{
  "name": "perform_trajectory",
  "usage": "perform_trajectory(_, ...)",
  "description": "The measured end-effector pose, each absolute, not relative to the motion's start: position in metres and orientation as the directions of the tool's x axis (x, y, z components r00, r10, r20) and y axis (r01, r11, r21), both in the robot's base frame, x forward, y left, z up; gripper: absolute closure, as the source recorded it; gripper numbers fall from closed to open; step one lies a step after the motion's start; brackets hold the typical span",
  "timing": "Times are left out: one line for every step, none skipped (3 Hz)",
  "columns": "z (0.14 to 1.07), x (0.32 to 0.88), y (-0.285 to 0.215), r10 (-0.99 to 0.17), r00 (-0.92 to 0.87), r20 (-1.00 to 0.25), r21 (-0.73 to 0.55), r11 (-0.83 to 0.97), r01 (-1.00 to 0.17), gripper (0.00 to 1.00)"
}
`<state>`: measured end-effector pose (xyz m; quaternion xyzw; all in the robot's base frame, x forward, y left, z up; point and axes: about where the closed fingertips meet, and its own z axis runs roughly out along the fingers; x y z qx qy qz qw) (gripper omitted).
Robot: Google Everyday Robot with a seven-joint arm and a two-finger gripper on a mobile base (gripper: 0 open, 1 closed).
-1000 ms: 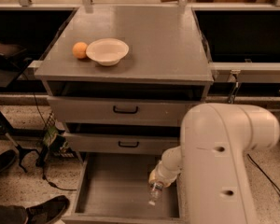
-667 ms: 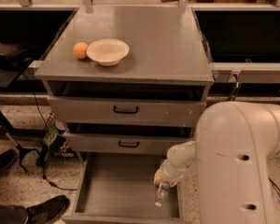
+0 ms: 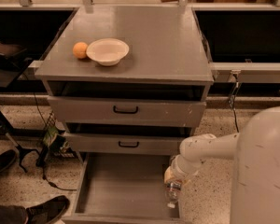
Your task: Pick water bottle from bottom drawer and place on counter
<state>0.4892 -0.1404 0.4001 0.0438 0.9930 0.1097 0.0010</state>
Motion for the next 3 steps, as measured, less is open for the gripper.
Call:
perform_trajectory(0.457,0.482,-0.164,0.079,-0.997,-0.011,0.185,0.98,0.076,1.0)
perform_trajectory(0.522,0.477,-0.183,0.051,-0.998,-0.036,0.141,0.989,0.045,1.0)
perform_trajectory(0.607,0.466,-0.205,0.046,-0.996,-0.074,0.084,0.996,0.04,1.0)
